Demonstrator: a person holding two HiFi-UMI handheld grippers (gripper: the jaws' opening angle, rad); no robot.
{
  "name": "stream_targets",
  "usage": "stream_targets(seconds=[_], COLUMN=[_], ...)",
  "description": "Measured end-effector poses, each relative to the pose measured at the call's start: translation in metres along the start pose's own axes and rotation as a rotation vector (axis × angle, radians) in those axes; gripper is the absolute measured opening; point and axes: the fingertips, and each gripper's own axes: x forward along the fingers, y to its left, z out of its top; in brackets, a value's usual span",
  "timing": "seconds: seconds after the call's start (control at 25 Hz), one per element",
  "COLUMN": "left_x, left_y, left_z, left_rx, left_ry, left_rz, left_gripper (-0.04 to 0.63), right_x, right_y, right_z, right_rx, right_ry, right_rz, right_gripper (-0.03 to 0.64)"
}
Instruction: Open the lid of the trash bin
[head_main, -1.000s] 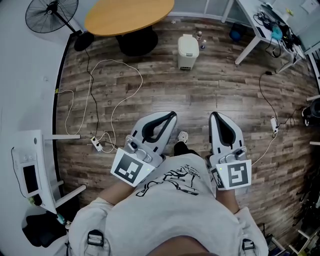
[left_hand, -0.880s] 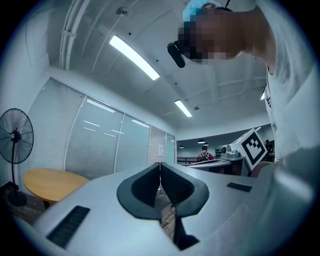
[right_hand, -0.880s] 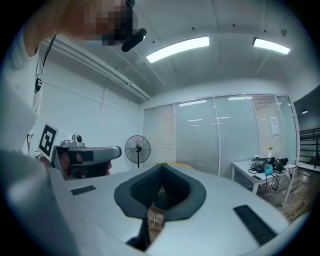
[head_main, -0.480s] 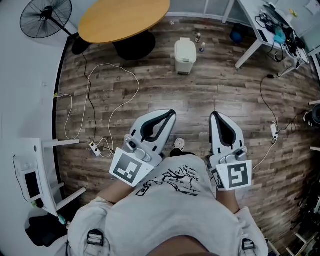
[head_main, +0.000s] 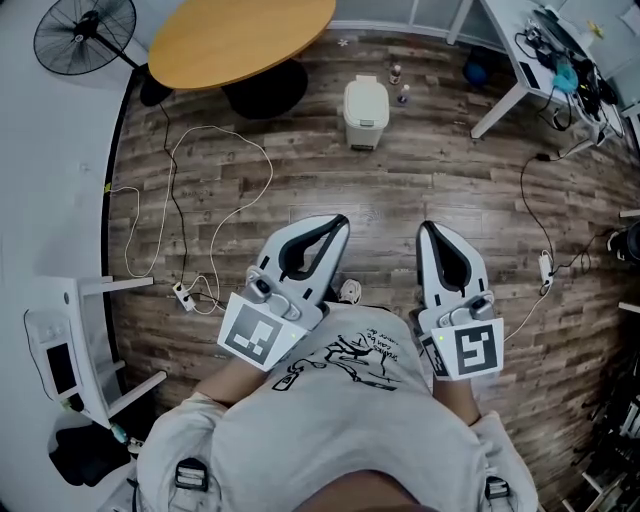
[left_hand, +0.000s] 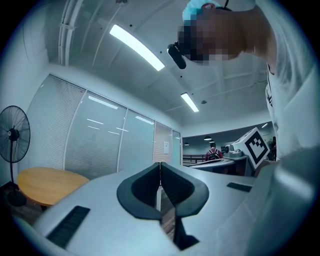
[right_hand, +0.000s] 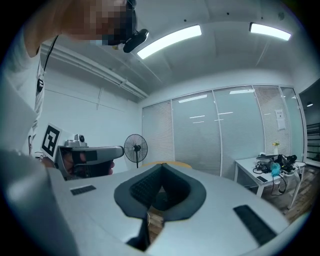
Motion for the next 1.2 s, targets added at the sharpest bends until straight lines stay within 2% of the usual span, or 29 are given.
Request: stream_targets(seconds=[0.36,0.64,0.88,1.2], left_x=[0.023,0.043,0.068,0.104], left_y=[0.007,0.021,0.047,0.112], left_z=[-0.005,-0.009,-0.006,-0.004], left_rx=[0.003,-0.001,-0.004,-0.013], left_ry=[0.025,0.026,0.014,0.021], left_rz=[0.018,-0.001,-0.014,-0.021], left_gripper=[0.020,0.020,0.020,0.020], right_x=[0.014,0.033,0.061,0.134], right_y=[-0.022,-0.037,-0.057,-0.075], right_z=[-0.002,-0.003,0.000,0.009], right_rx=[0.017,0.019,0.012,0.015], right_ry=[0.003,-0.003,-0.003,0.010], right_rz=[0.016,0.004,-0.020,-0.021], right_gripper=[0.006,0.006,0.006,0.006])
